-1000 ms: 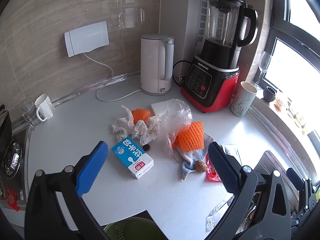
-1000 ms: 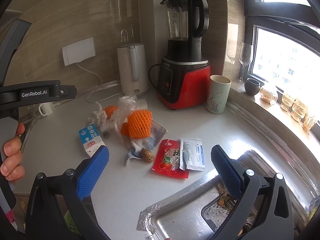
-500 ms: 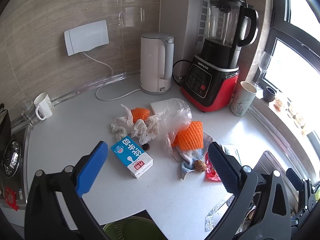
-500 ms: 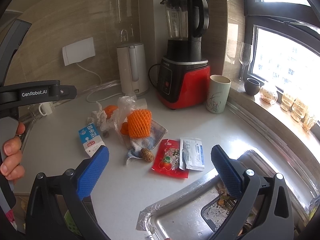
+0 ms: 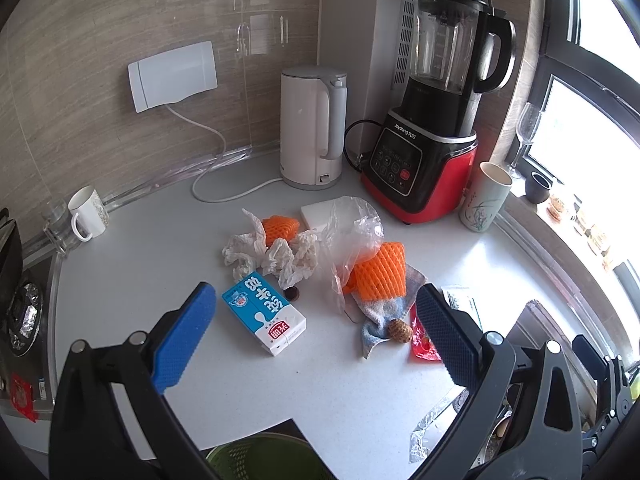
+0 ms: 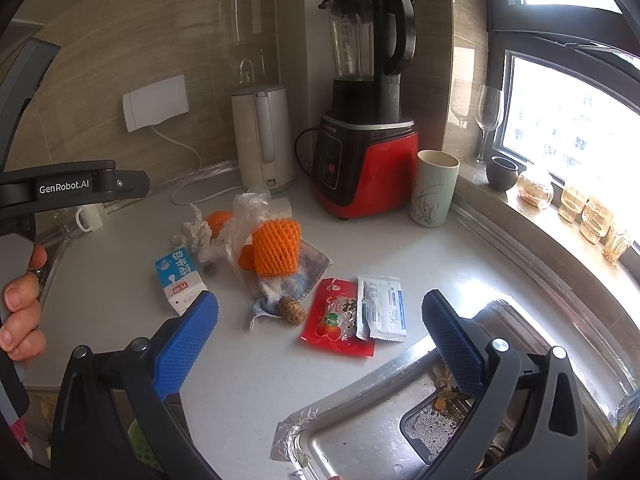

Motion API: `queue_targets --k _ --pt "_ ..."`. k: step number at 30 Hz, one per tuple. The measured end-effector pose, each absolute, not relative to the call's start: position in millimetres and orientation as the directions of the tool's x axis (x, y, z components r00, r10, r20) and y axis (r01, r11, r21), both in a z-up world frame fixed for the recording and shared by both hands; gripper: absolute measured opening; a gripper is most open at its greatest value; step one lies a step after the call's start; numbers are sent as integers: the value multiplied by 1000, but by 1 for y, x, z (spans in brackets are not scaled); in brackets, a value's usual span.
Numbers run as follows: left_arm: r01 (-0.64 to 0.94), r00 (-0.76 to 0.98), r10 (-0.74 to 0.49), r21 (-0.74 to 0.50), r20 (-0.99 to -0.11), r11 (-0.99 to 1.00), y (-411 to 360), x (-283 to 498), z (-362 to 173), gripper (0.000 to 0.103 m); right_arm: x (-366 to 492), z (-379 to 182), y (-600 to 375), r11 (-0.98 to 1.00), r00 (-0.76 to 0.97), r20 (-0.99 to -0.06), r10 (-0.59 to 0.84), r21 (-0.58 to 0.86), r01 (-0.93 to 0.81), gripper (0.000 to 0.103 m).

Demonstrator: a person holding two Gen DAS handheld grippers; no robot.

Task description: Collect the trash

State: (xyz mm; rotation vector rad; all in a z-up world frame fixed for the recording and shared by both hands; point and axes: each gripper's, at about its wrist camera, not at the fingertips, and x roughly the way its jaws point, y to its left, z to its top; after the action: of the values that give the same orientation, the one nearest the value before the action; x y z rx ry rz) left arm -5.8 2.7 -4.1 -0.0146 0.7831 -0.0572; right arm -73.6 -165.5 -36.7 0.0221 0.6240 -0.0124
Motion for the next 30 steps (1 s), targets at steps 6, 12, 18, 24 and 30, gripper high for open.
queue_targets --k 6,12,18,24,30 --pt "45 706 -55 -33 -706 998 2 -6 -3 96 -74 -36 -165 1000 812 -584 -6 15 18 101" --pt "44 705 -55 -33 -707 998 2 -5 -3 96 -73 -36 -165 1000 811 -585 -7 13 18 101" --pt "42 705 -52 -32 -707 999 3 -4 -4 96 -73 -36 -165 1000 811 -586 -6 13 17 101" --pt "36 704 -47 -30 -708 999 6 -1 -8 96 -69 -40 -164 1000 806 -592 3 15 7 101" --pt "41 700 -50 -30 -712 999 8 5 -17 96 -63 -46 -163 1000 800 -601 14 20 -2 101"
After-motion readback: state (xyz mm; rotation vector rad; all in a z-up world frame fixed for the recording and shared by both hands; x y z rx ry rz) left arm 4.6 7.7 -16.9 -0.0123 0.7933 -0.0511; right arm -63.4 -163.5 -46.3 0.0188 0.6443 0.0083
